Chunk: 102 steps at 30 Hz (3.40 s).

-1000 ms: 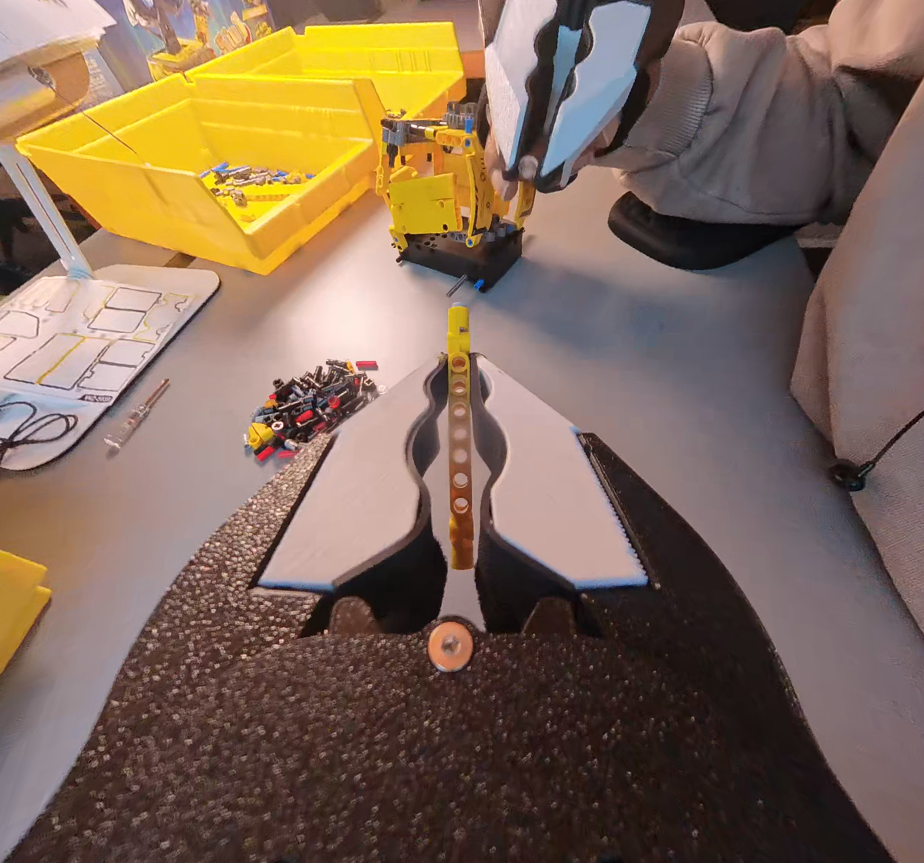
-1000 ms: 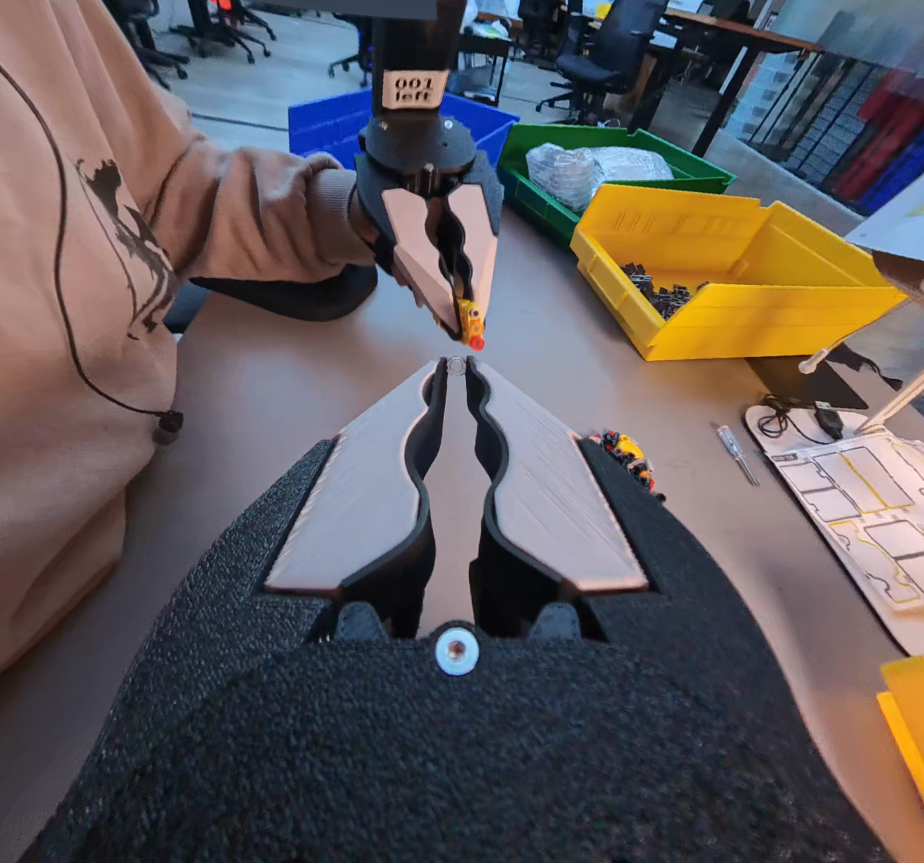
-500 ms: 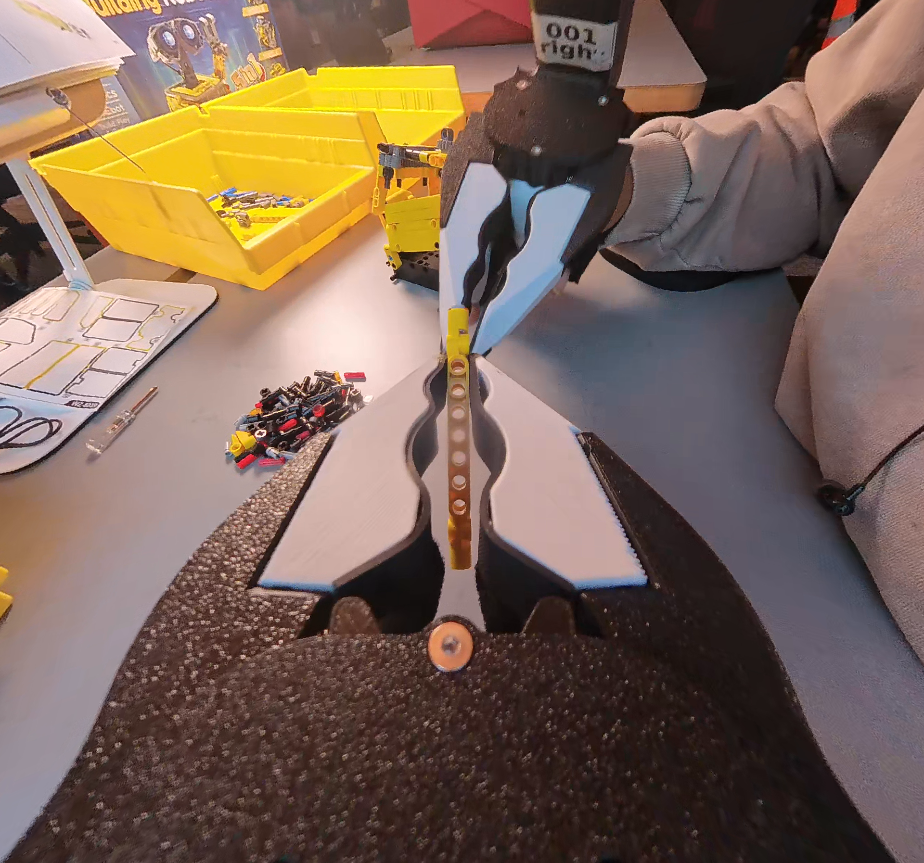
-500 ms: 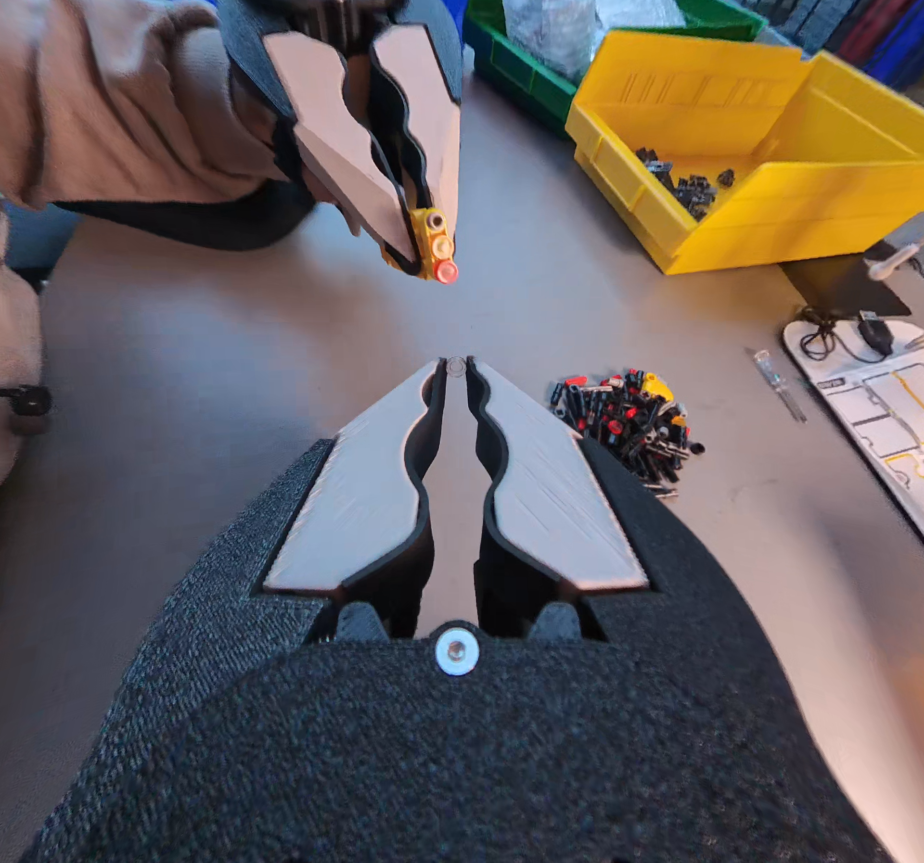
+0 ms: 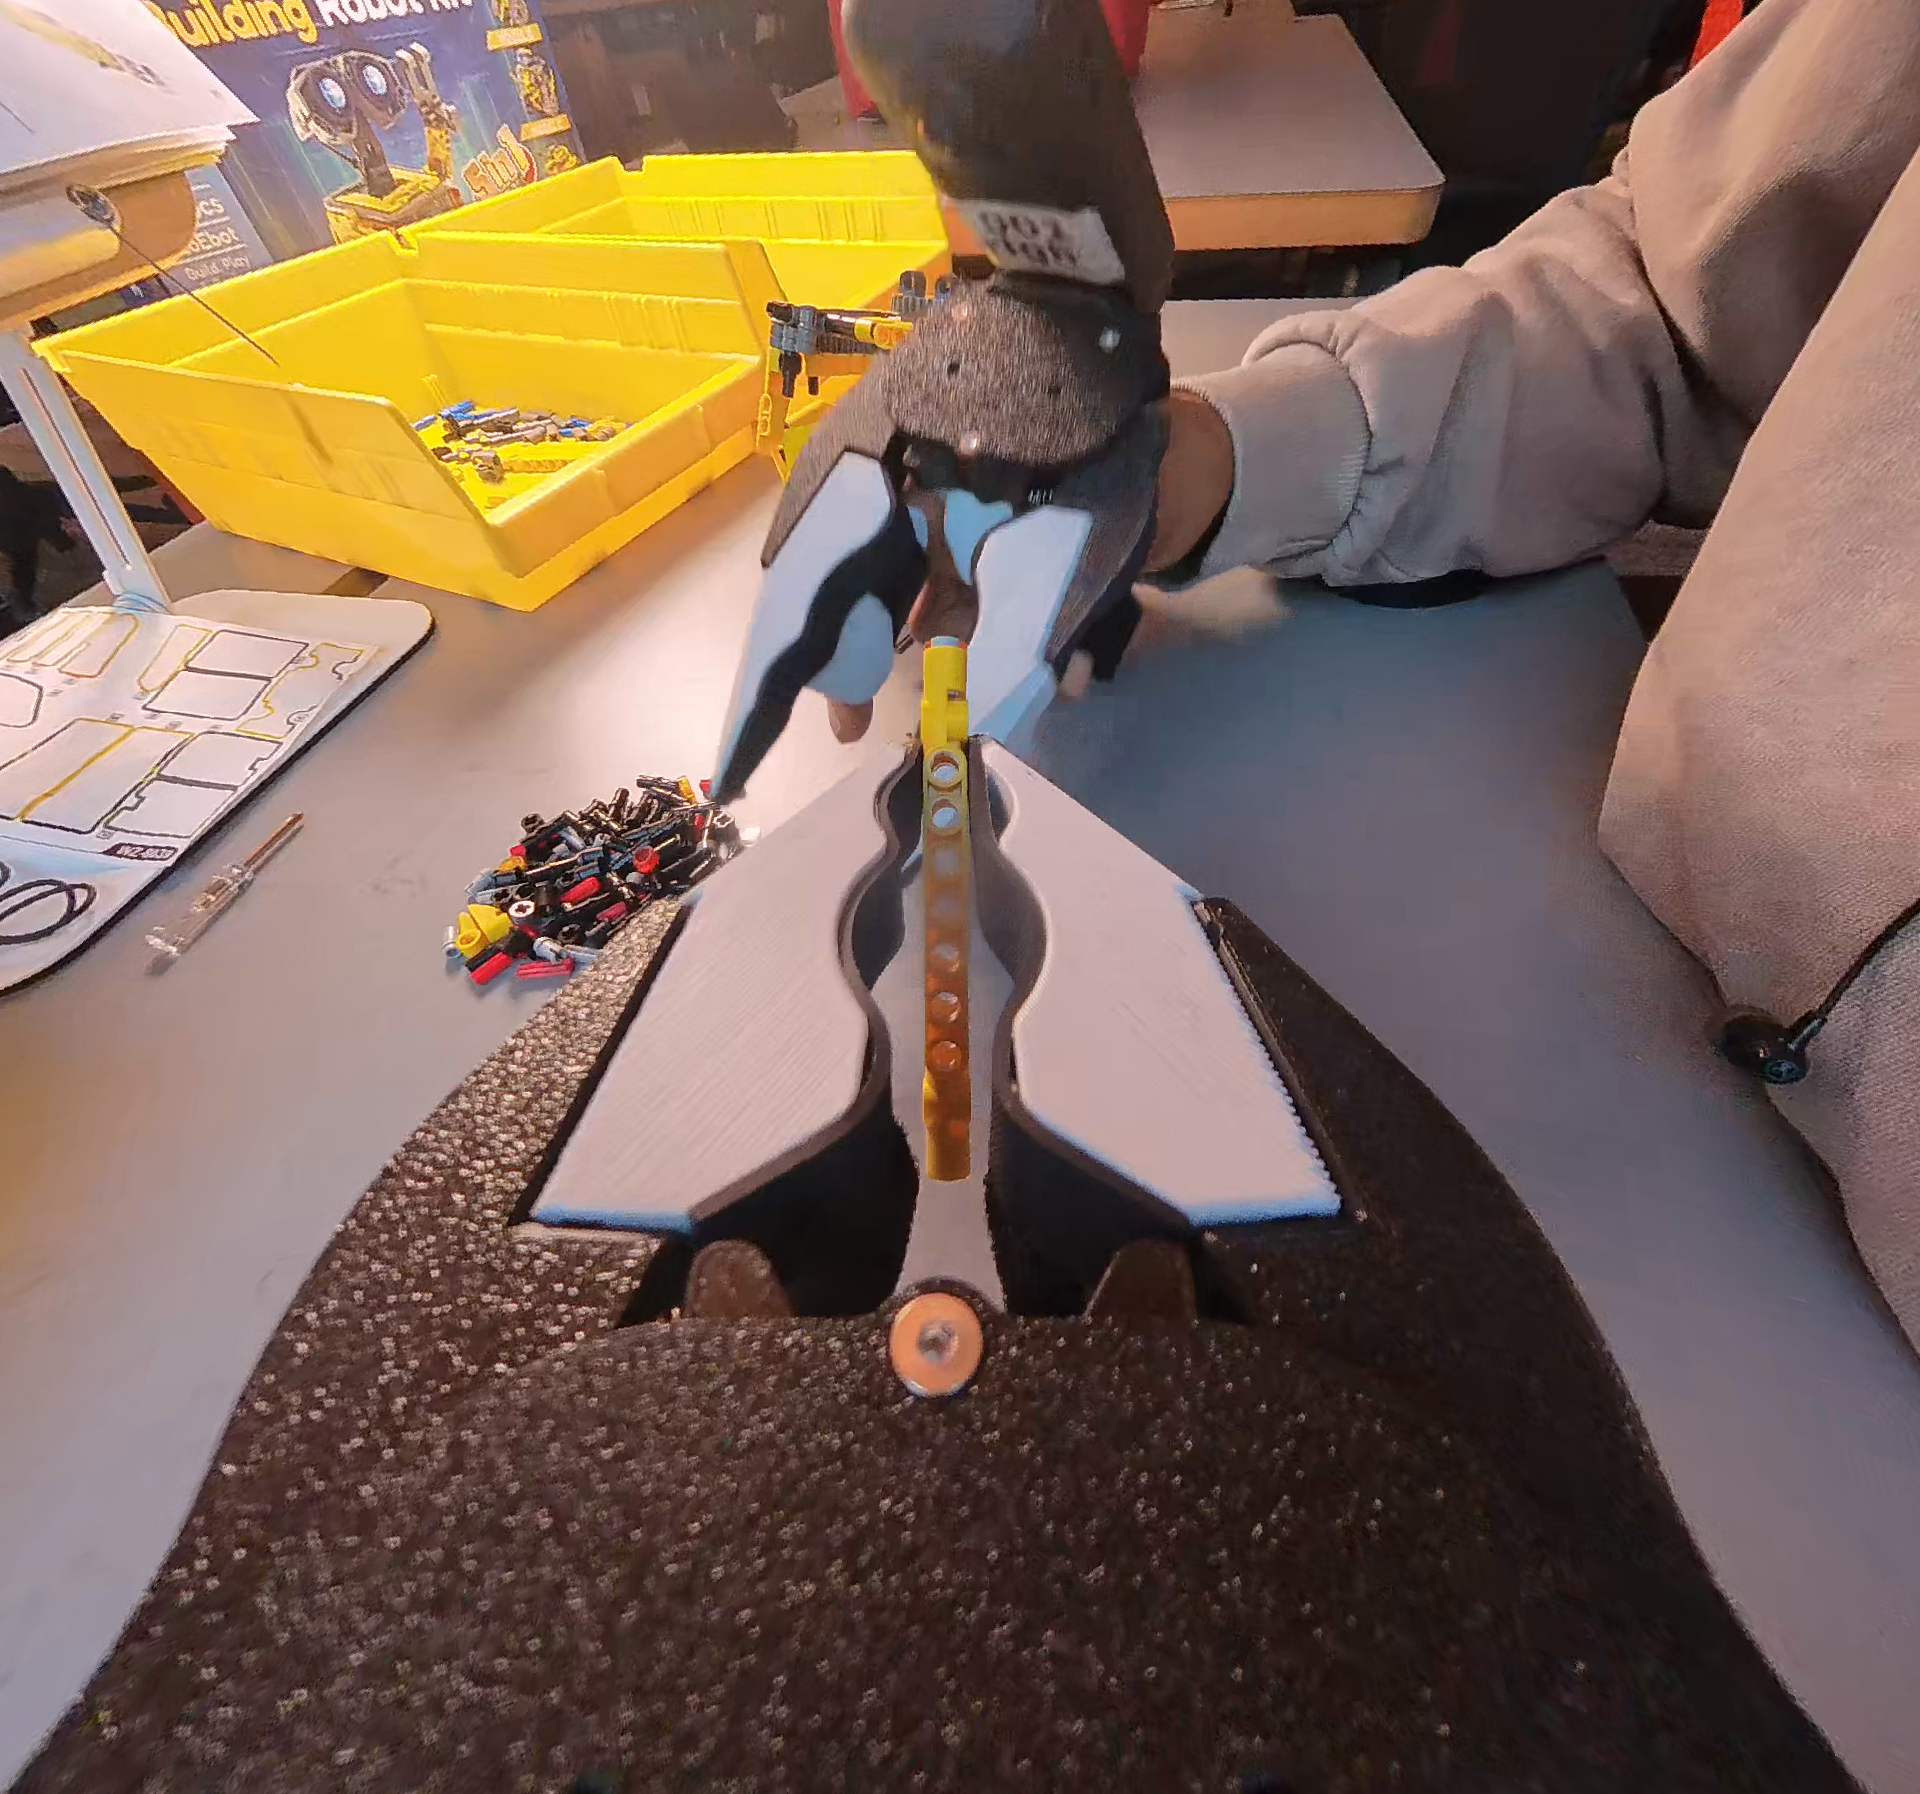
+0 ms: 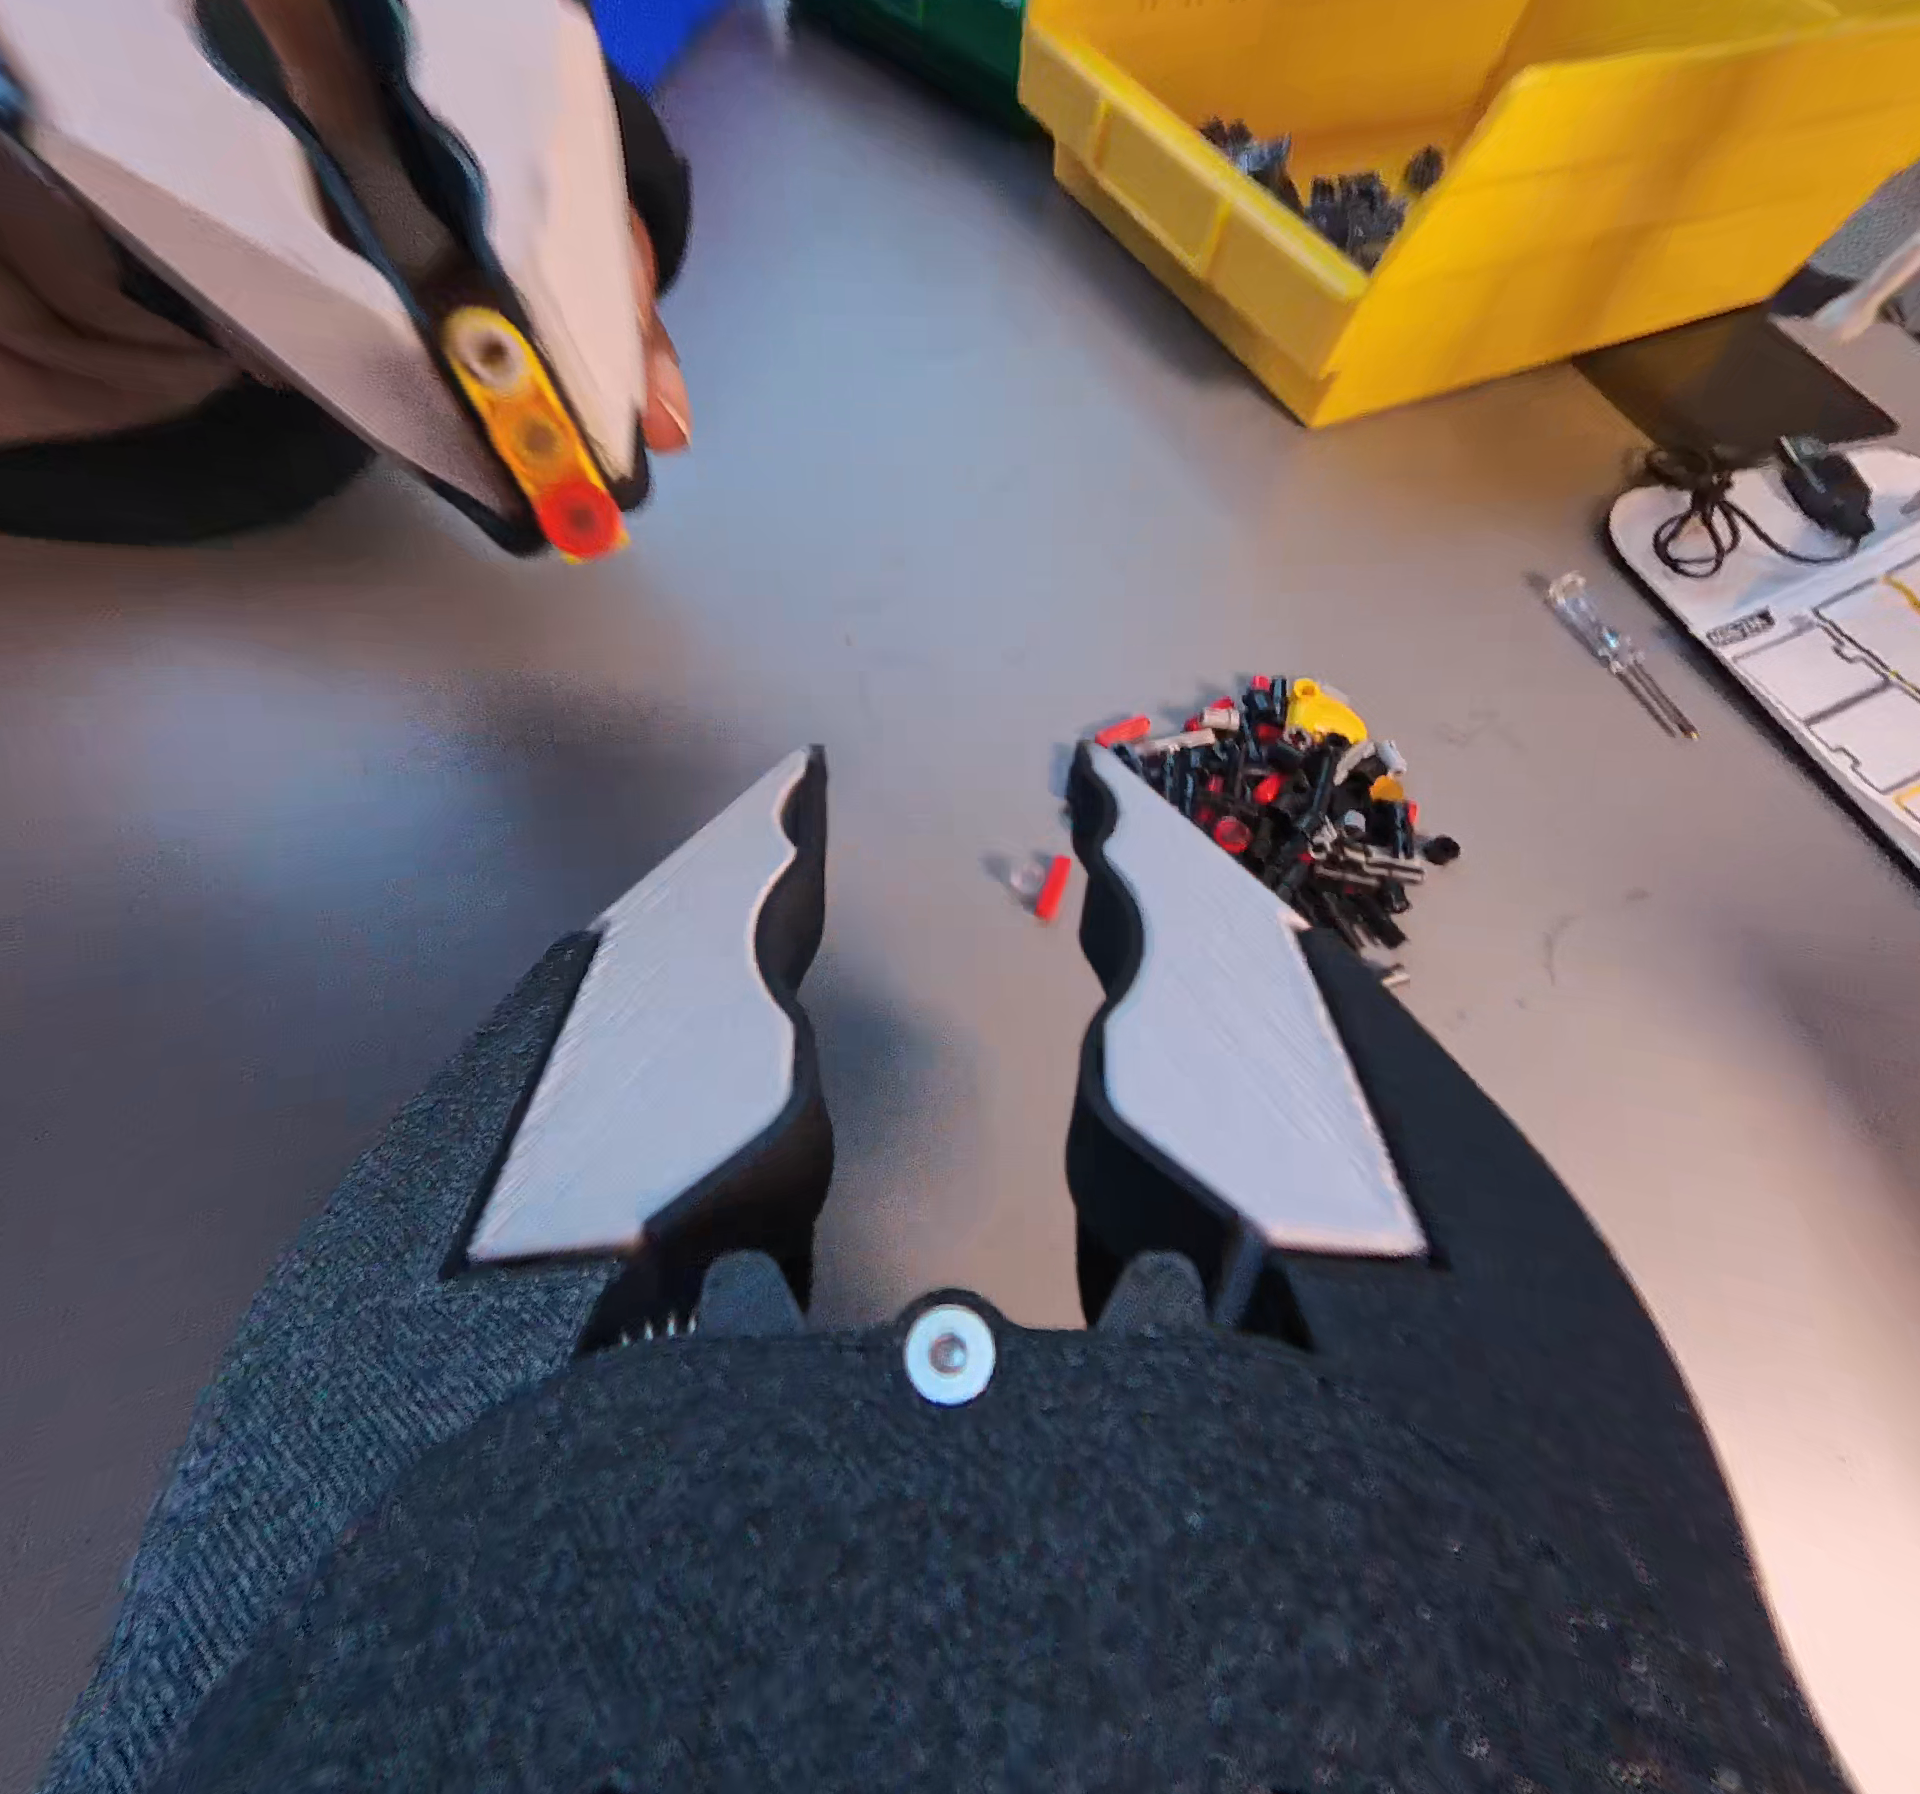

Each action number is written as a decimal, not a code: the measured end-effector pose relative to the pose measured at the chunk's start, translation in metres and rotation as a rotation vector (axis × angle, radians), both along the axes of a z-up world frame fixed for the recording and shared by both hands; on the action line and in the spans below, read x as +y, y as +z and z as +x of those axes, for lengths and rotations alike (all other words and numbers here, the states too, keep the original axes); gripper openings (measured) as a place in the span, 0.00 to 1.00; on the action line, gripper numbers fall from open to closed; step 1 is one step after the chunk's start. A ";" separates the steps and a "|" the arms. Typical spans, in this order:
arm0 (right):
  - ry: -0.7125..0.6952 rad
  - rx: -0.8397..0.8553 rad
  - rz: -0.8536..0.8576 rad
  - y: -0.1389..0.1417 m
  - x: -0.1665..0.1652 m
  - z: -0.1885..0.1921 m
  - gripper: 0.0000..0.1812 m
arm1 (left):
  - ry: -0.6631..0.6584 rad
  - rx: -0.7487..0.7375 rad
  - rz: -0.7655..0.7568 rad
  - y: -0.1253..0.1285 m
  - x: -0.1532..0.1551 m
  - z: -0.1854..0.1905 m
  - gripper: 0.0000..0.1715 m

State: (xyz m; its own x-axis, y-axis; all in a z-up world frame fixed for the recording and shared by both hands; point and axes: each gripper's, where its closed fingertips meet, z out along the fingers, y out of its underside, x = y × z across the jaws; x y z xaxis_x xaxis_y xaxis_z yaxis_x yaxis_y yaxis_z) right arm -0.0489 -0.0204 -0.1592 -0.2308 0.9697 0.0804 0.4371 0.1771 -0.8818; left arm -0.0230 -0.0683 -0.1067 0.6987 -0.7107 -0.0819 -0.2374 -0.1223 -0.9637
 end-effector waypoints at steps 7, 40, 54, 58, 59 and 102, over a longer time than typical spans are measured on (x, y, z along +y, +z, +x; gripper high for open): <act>0.322 0.178 -0.157 0.064 -0.053 0.034 0.16 | -0.096 0.022 -0.043 -0.010 -0.010 0.011 0.04; 0.406 0.246 -0.021 0.071 -0.072 0.041 0.03 | -0.162 -0.007 -0.011 0.006 -0.022 0.023 0.04; 0.278 0.300 -0.081 0.088 -0.030 0.044 0.03 | -0.076 -0.178 0.022 0.026 -0.017 -0.018 0.04; 0.187 0.244 -0.071 0.069 -0.022 0.031 0.04 | -0.086 -0.238 0.050 0.036 -0.021 -0.020 0.04; 0.164 0.224 -0.068 0.063 -0.019 0.028 0.04 | -0.090 -0.250 0.053 0.037 -0.022 -0.020 0.04; 0.398 0.270 -0.192 0.077 -0.075 0.026 0.03 | -0.185 -0.189 -0.002 0.024 -0.028 0.007 0.04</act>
State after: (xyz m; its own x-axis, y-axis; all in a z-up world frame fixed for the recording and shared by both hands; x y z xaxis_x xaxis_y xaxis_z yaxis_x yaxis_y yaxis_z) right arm -0.0225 -0.0953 -0.0820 -0.5803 0.8142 0.0174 0.1213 0.1075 -0.9868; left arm -0.0158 -0.0960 -0.0830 0.5595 -0.8279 0.0394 -0.0718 -0.0957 -0.9928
